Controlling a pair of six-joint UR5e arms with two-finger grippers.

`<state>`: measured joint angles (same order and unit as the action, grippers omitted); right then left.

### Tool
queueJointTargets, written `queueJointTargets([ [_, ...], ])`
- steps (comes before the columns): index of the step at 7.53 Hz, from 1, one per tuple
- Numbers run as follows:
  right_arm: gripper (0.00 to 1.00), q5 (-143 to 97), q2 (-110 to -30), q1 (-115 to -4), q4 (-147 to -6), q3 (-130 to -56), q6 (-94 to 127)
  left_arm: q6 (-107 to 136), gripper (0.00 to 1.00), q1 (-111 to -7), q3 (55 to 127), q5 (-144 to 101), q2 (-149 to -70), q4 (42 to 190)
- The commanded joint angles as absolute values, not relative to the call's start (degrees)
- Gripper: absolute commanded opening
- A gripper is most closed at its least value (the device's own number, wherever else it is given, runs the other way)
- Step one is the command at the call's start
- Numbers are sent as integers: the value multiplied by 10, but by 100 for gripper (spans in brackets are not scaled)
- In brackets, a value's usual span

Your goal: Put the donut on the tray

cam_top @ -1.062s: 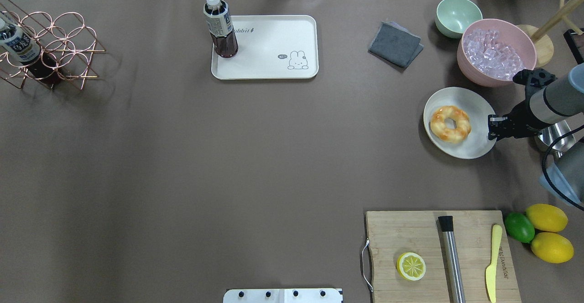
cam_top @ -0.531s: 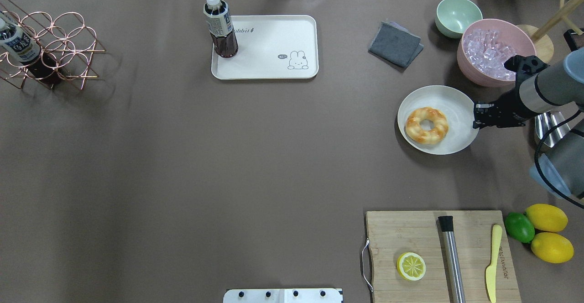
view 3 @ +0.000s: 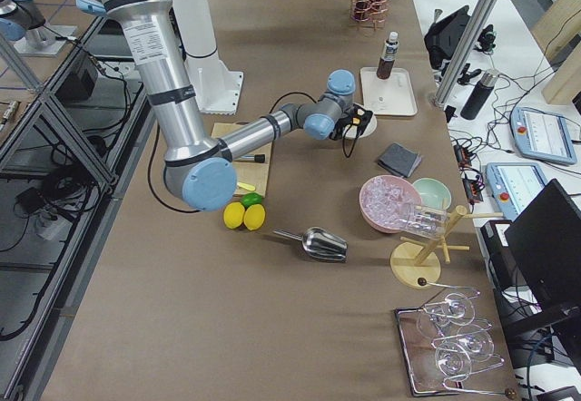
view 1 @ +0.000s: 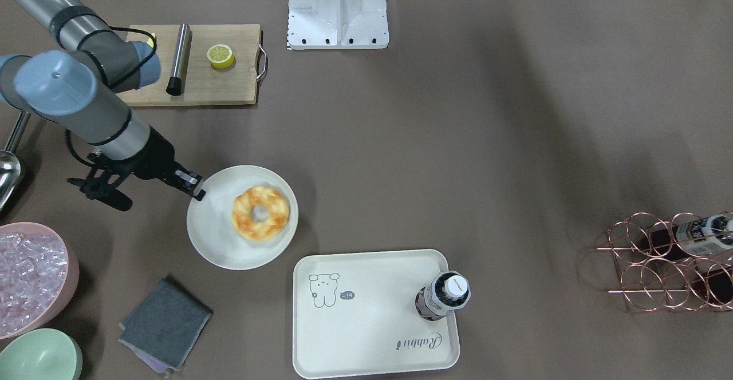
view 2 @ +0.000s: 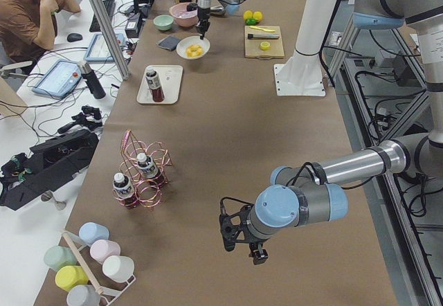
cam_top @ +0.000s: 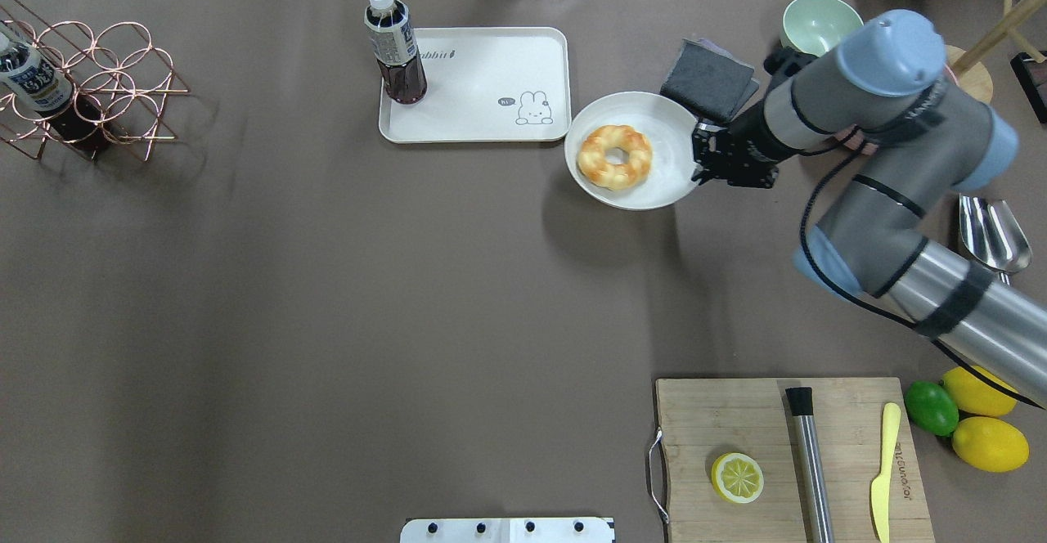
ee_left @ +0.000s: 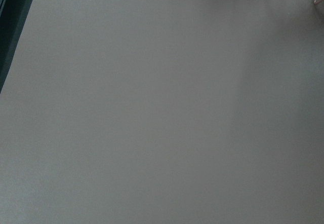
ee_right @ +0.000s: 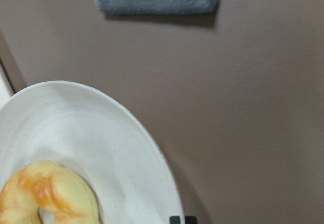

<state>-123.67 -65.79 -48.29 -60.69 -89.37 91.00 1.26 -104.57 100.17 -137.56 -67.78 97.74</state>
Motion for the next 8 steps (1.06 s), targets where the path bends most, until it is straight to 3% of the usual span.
queueJointTargets([
  [1,0,-1187,-510,-454,-607,-770,1004,14,98,-1046,1003,-1375,-681,977],
  [3,0,-1155,-422,-447,-608,-670,1047,15,98,-1046,1006,-1375,-681,977],
  [8,0,-1090,-341,-419,-607,-571,1143,12,98,-1056,1005,-1374,-686,977],
])
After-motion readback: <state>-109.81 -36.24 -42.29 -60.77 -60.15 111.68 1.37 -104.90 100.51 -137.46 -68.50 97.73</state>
